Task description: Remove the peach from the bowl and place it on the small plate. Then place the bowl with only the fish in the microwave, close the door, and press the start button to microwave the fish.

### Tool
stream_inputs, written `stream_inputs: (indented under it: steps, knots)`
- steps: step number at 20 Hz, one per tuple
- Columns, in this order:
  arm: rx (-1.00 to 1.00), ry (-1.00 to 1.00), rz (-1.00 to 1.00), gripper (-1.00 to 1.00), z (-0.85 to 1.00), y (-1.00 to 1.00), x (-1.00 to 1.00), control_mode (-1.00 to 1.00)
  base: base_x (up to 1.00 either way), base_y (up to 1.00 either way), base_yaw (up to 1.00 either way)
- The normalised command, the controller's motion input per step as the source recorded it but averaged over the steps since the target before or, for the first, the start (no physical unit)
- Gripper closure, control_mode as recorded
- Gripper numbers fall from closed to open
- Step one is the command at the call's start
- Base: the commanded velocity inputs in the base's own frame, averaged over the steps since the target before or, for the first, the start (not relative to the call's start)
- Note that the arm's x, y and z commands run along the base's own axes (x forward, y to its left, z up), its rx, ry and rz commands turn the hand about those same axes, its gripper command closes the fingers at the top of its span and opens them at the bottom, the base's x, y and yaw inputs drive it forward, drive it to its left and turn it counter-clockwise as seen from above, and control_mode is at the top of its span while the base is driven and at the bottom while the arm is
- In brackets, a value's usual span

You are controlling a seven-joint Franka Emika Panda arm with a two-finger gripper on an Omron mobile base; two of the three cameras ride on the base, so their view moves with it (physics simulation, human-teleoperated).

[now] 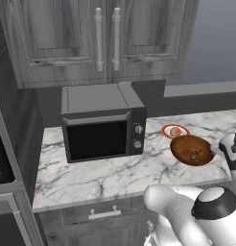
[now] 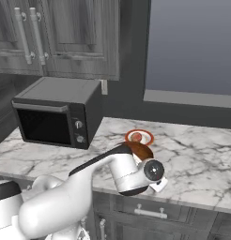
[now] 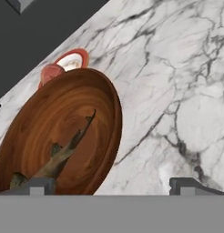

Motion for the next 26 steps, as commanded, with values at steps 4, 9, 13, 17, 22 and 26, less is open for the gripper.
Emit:
stream_inputs:
  steps: [4,9,13,17,22,26]
  knots:
    - [0.06,0.00,0.00,-1.00,-0.20,0.09,0.17,-1.00,0.00,0.00,0.00]
    - [0.01,0.03,0.00,-1.00,-0.09,0.02,0.30,-1.00,0.00,0.00,0.00]
    - [0.00,0.03,0.00,-1.00,-0.20,0.00,0.33,-1.00,0.00,0.00,0.00]
    - [0.01,0.00,0.00,-1.00,-0.38,0.00,0.13,-1.00,0.00,0.00,0.00]
    - [0.00,0.04,0.00,1.00,-0.23,0.27,0.27,-1.00,0.00,0.00,0.00]
    - [0.00,0.02,0.00,1.00,-0.08,0.17,0.15,-1.00,0.00,0.00,0.00]
